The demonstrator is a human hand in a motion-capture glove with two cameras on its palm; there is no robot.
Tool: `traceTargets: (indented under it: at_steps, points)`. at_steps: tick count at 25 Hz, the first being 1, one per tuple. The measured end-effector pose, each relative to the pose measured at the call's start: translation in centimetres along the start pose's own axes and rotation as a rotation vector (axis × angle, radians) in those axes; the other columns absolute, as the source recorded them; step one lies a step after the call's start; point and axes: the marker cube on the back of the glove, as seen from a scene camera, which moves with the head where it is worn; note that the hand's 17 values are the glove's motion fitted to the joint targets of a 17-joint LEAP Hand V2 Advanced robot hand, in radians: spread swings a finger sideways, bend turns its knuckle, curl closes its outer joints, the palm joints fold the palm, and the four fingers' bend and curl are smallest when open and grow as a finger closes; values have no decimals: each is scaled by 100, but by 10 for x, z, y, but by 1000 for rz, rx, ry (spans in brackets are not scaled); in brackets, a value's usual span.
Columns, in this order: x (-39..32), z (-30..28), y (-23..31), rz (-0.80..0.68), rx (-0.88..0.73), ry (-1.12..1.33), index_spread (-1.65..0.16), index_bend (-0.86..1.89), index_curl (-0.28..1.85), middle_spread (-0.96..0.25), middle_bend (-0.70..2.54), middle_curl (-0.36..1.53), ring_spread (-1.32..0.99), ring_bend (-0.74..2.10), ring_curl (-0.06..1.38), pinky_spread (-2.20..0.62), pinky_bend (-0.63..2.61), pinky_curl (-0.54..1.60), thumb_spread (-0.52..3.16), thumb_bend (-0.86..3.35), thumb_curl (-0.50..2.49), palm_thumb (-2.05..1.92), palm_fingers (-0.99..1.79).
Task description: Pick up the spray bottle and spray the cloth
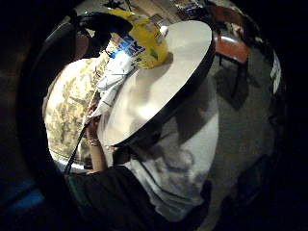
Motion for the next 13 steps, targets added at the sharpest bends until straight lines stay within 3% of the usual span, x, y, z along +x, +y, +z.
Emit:
traceTargets:
  at_steps: [13]
  points:
    - [6, 0, -46, 33, 79, 2, -35, 10, 23, 2, 21, 37, 1, 29, 32, 21, 37, 36, 101, -2, 34, 75, 63]
